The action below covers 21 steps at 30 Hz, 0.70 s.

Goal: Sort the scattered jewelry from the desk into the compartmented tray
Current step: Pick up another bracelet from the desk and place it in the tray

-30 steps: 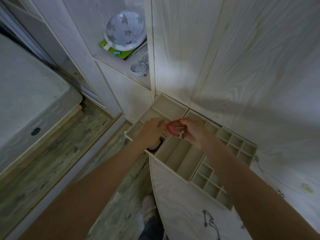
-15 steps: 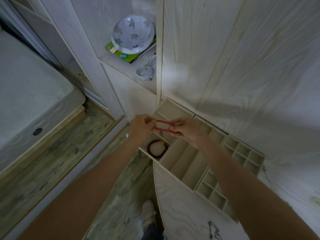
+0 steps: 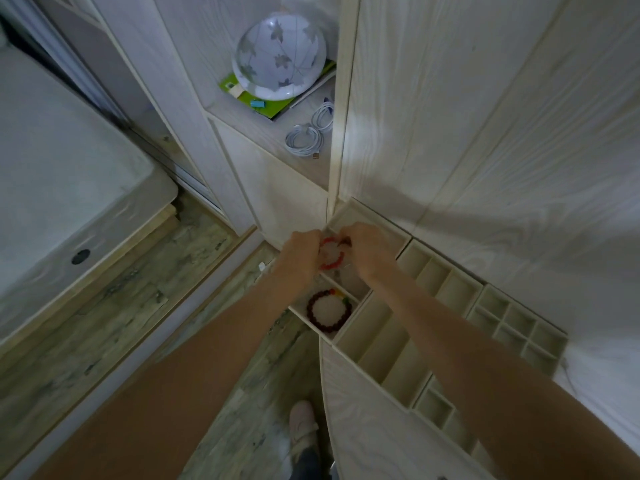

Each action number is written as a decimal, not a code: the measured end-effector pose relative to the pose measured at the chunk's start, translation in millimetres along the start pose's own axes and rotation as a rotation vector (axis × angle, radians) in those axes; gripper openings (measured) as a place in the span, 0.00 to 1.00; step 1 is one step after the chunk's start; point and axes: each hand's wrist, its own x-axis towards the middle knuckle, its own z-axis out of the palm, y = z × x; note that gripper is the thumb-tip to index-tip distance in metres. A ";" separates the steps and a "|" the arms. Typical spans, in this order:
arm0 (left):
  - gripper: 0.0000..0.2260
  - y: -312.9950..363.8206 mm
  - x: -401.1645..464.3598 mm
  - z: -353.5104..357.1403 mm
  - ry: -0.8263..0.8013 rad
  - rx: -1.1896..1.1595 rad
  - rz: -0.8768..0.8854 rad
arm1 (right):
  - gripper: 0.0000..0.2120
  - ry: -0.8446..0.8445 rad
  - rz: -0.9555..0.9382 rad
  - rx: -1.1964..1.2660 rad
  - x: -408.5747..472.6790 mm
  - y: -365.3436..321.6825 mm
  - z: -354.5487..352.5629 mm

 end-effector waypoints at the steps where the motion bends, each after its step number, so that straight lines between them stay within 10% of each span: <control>1: 0.08 0.3 -1.0 -1.9 -0.015 0.042 0.015 | 0.11 -0.015 -0.015 -0.049 1.8 -1.2 -0.2; 9: 0.15 -15.3 -13.7 -1.9 0.003 0.404 0.112 | 0.14 -0.045 -0.220 -0.492 7.7 0.2 -0.6; 21: 0.19 -25.5 -13.8 2.2 -0.189 0.564 0.265 | 0.11 0.076 -0.077 -0.326 -2.9 27.3 6.3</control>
